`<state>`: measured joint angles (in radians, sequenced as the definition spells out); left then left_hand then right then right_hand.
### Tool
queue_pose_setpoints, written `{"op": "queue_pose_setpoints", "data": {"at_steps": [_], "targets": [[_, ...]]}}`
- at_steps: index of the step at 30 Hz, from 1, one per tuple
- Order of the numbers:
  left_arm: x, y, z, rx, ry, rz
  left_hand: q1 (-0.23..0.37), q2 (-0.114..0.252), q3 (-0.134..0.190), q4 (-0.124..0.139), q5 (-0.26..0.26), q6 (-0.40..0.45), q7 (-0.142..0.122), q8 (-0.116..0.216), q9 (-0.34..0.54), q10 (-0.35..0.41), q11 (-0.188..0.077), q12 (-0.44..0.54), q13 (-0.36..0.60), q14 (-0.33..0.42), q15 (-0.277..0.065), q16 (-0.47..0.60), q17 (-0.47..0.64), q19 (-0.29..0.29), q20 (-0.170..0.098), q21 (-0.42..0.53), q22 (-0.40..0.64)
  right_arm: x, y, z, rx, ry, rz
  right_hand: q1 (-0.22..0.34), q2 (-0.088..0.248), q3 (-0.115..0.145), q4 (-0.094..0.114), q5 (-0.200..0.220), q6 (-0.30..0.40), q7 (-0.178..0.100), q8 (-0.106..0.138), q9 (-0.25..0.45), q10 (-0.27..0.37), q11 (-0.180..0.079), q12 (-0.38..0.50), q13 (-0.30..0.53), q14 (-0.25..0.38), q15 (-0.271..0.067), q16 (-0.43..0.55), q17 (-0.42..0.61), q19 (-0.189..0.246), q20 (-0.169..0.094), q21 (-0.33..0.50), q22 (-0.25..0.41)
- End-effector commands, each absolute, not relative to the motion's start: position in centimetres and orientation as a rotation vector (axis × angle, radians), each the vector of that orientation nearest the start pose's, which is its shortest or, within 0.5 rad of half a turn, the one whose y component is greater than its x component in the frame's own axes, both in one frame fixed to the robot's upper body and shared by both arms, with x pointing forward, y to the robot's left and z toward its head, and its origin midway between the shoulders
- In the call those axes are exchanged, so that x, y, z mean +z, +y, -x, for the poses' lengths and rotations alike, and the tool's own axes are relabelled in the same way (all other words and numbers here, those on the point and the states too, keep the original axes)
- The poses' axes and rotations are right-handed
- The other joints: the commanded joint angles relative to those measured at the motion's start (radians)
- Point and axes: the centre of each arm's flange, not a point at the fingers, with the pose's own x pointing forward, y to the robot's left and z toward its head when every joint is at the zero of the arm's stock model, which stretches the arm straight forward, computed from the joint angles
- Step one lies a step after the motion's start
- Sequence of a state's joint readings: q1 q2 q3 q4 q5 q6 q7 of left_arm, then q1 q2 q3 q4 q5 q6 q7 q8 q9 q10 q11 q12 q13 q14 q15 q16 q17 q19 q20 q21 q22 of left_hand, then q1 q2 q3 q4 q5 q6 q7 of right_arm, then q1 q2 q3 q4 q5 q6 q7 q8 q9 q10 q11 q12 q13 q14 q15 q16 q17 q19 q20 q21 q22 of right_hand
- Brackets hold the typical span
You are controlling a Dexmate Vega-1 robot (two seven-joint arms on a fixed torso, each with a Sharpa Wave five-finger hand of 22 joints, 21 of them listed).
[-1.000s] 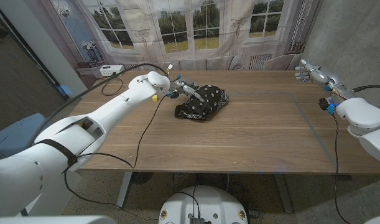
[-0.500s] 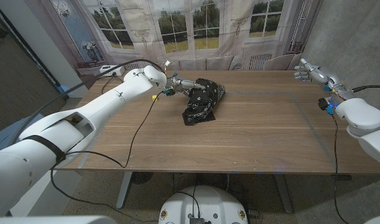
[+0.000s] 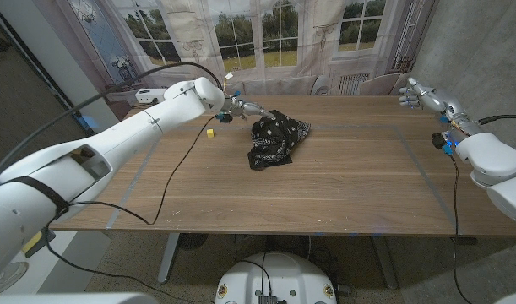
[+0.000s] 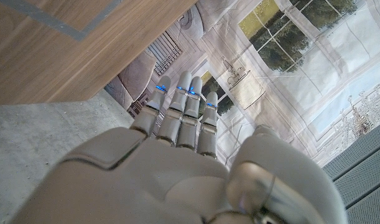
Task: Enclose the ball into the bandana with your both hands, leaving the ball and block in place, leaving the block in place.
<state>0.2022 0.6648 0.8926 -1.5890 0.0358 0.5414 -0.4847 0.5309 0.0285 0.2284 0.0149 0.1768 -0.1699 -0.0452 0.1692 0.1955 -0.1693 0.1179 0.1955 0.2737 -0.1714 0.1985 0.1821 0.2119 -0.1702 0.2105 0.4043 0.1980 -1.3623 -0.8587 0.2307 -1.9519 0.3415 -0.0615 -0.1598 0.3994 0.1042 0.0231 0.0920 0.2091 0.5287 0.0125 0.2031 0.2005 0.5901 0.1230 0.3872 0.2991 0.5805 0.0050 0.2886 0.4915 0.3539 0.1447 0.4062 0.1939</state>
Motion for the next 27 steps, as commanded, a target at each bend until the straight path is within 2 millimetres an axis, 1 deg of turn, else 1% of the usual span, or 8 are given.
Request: {"op": "queue_pose_setpoints", "data": {"at_steps": [1, 8, 11, 16, 21, 23, 26, 27], "targets": [[15.2, 17.9, -61.4, -0.302, -0.367, -1.093, -0.030, 0.007, -0.007, 0.008, 0.009, -0.309, -0.027, 0.006, -0.002, -0.257, -0.004, -0.001, 0.000, -0.281, 0.010, 0.002, 0.004, -0.433, 0.003, -0.020, 0.005, 5.3, -43.1, -48.5, -0.181, -0.642, 0.502, -0.001, -0.002, -0.003, 0.001, 0.005, -0.002, 0.006, 0.002, 0.000, 0.008, 0.001, -0.004, 0.002, 0.007, -0.002, 0.001, 0.000, 0.011, 0.002, -0.004, 0.001], [15.7, 19.8, -60.1, -0.346, -0.478, -0.869, -0.063, -0.001, -0.024, 0.018, 0.012, -0.337, -0.046, 0.011, -0.005, -0.279, -0.010, 0.005, -0.004, -0.291, 0.004, 0.011, 0.004, -0.445, 0.003, -0.032, 0.007, 5.3, -42.7, -48.8, -0.140, -0.667, 0.469, -0.006, -0.004, -0.006, 0.002, 0.005, -0.002, 0.007, 0.002, 0.000, 0.007, 0.002, -0.005, 0.003, 0.005, -0.001, 0.000, 0.000, 0.012, 0.002, -0.005, 0.001], [15.9, 20.3, -59.4, -0.284, -0.530, -0.869, -0.070, -0.003, -0.028, 0.020, 0.013, -0.331, -0.053, 0.016, -0.006, -0.277, -0.014, 0.008, -0.006, -0.282, 0.004, 0.017, 0.003, -0.438, 0.003, -0.030, 0.008, 5.1, -42.7, -49.1, -0.126, -0.674, 0.452, -0.007, -0.005, -0.008, 0.001, 0.005, -0.005, 0.006, 0.001, 0.000, 0.001, 0.003, -0.008, 0.003, -0.005, -0.001, -0.004, -0.001, 0.011, 0.004, -0.006, 0.001], [15.9, 21.3, -58.9, -0.299, -0.601, -0.713, -0.094, -0.009, -0.042, 0.025, 0.018, -0.269, -0.069, 0.037, -0.009, -0.243, -0.020, 0.028, -0.015, -0.241, -0.007, 0.032, -0.002, -0.386, 0.000, -0.016, 0.009, 4.9, -42.2, -49.5, -0.102, -0.668, 0.441, -0.011, -0.006, -0.011, 0.002, 0.005, -0.017, 0.004, -0.003, 0.000, -0.023, 0.003, -0.019, 0.003, -0.018, 0.001, -0.010, 0.000, 0.007, 0.003, -0.009, 0.001], [15.8, 21.7, -58.3, -0.279, -0.682, -0.649, -0.103, -0.010, -0.047, 0.026, 0.019, -0.243, -0.082, 0.042, -0.010, -0.225, -0.025, 0.035, -0.020, -0.228, -0.010, 0.035, -0.005, -0.367, -0.001, -0.011, 0.009, 4.6, -41.7, -50.2, -0.056, -0.677, 0.404, -0.018, -0.009, -0.017, 0.000, 0.006, -0.059, -0.012, -0.013, 0.000, -0.103, -0.007, -0.064, -0.005, -0.067, 0.006, -0.029, -0.003, -0.001, -0.008, -0.016, 0.001], [15.8, 21.7, -58.3, -0.293, -0.682, -0.653, -0.107, -0.011, -0.049, 0.027, 0.020, -0.237, -0.086, 0.042, -0.011, -0.218, -0.027, 0.038, -0.022, -0.224, -0.011, 0.035, -0.006, -0.357, -0.001, -0.009, 0.009, 4.5, -41.6, -50.4, -0.040, -0.690, 0.383, -0.020, -0.009, -0.019, -0.001, 0.007, -0.088, -0.022, -0.016, 0.000, -0.145, -0.009, -0.090, -0.010, -0.113, 0.015, -0.052, -0.013, -0.009, -0.014, -0.022, 0.000], [15.2, 21.8, -58.1, -0.274, -0.722, -0.588, -0.112, -0.012, -0.052, 0.028, 0.020, -0.223, -0.094, 0.044, -0.011, -0.206, -0.032, 0.042, -0.025, -0.217, -0.012, 0.036, -0.007, -0.347, -0.001, -0.007, 0.008, 4.3, -41.4, -50.9, -0.020, -0.713, 0.353, -0.019, -0.010, -0.022, -0.007, 0.007, -0.133, -0.041, -0.017, -0.002, -0.215, -0.030, -0.137, -0.023, -0.188, 0.028, -0.085, -0.037, -0.032, -0.026, -0.039, -0.002], [15.2, 21.9, -58.3, -0.301, -0.722, -0.578, -0.116, -0.012, -0.054, 0.028, 0.021, -0.213, -0.098, 0.045, -0.012, -0.199, -0.035, 0.044, -0.027, -0.212, -0.013, 0.037, -0.008, -0.328, -0.005, -0.001, 0.008, 4.3, -41.3, -51.1, -0.008, -0.717, 0.344, -0.019, -0.011, -0.023, -0.008, 0.007, -0.138, -0.044, -0.017, -0.002, -0.234, -0.029, -0.147, -0.026, -0.204, 0.034, -0.091, -0.043, -0.038, -0.029, -0.043, -0.002]]}}
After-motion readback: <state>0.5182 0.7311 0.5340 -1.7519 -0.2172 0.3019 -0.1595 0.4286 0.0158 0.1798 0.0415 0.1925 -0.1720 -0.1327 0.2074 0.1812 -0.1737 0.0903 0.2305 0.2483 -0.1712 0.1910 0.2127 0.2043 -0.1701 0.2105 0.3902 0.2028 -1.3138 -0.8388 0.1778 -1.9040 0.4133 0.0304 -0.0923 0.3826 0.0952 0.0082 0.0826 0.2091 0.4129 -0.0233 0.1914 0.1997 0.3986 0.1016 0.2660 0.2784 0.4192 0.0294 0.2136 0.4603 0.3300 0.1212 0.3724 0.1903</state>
